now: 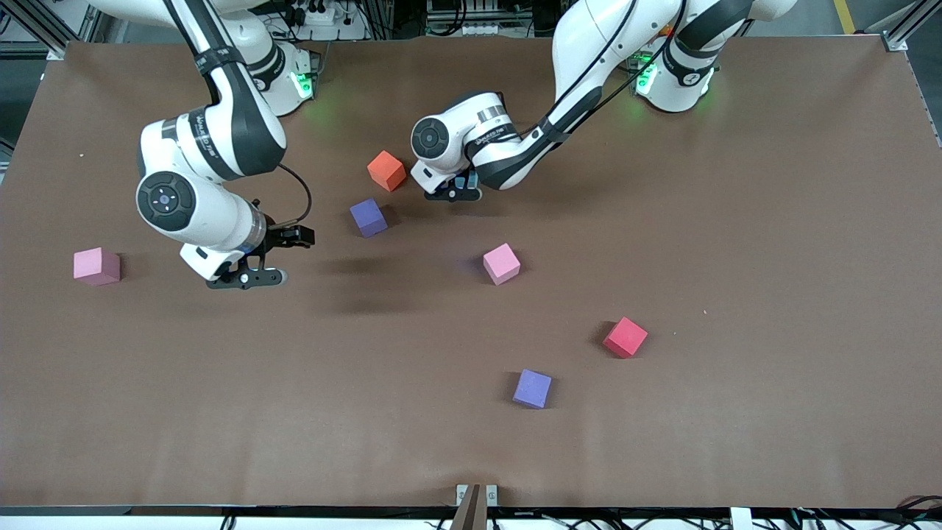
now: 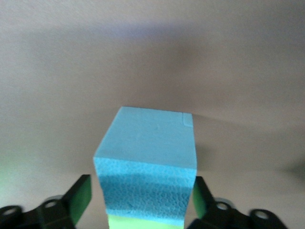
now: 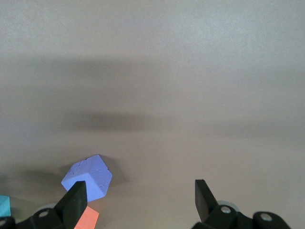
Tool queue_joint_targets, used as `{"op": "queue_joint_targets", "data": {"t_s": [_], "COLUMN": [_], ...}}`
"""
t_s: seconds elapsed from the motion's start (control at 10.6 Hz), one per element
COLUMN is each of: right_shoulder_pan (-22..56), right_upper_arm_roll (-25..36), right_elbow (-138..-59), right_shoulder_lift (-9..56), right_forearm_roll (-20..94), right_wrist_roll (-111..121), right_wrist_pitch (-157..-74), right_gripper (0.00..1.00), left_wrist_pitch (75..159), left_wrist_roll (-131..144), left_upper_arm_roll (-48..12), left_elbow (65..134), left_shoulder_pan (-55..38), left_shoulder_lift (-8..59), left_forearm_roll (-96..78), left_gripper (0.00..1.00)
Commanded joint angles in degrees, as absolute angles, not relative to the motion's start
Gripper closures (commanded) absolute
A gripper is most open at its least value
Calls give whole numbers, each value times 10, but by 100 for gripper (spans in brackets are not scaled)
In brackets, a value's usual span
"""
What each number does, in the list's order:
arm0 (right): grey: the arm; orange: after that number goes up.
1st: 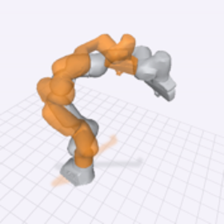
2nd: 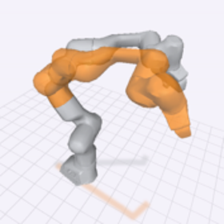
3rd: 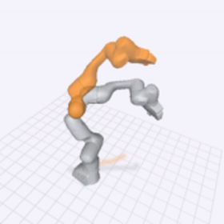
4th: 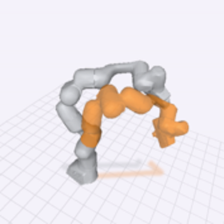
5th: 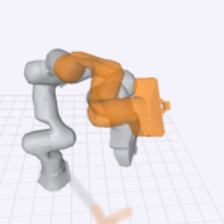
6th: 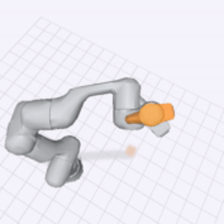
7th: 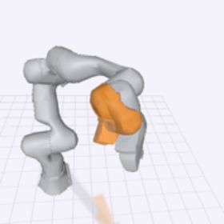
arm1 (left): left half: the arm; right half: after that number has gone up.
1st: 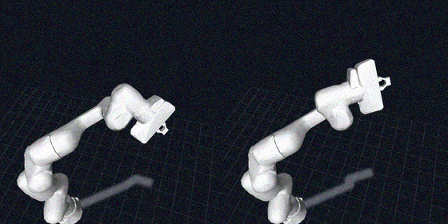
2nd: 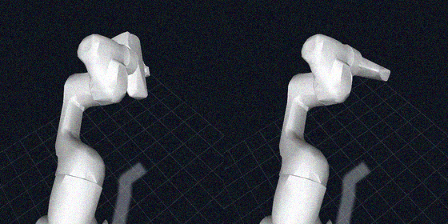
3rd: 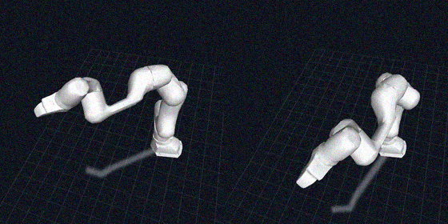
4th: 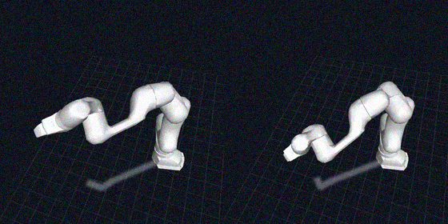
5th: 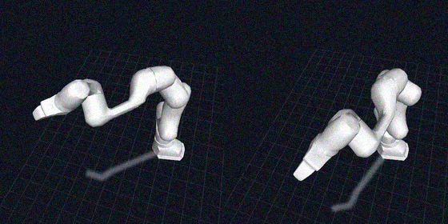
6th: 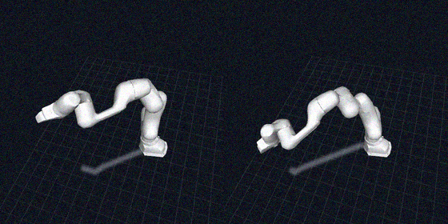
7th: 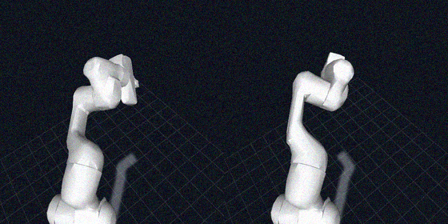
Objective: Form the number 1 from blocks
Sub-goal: 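Place the cyan cube beside the green cube with the left gripper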
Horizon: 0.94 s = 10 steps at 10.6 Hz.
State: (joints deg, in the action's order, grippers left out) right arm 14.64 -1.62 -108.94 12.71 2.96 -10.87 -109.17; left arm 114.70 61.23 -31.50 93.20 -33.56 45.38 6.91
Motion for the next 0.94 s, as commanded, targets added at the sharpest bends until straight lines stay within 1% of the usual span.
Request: {"op": "queue_joint_targets", "data": {"t_s": [0.0, 0.19, 0.38, 0.56, 0.66, 0.85], "right_shoulder_pan": [146, 155, 200, 254, 281, 307], "right_upper_arm_roll": [-19, -25, -24, -24, -24, -24], "right_elbow": [-1085, -1099, -1129, -1196, -1218, -1237], "right_shoulder_lift": [130, 125, 124, 121, 121, 120], "right_forearm_roll": [21, 21, 21, 22, 22, 22], "right_wrist_roll": [-92, -91, -92, -93, -98, -104], "right_wrist_pitch": [-1087, -1094, -1127, -1201, -1222, -1225], "right_gripper": [0, 0, 0, 0, 0, 0], "left_wrist_pitch": [1129, 1120, 1117, 1124, 1127, 1160], "left_wrist_roll": [606, 617, 625, 644, 668, 708], "left_upper_arm_roll": [-311, -308, -264, -208, -199, -198], "left_elbow": [919, 878, 854, 835, 835, 835], "left_shoulder_pan": [-300, -259, -251, -269, -272, -266], "left_shoulder_lift": [427, 424, 420, 428, 428, 438], "left_forearm_roll": [69, 72, 72, 69, 70, 69], "left_gripper": [0, 0, 0, 0, 0, 0]}}
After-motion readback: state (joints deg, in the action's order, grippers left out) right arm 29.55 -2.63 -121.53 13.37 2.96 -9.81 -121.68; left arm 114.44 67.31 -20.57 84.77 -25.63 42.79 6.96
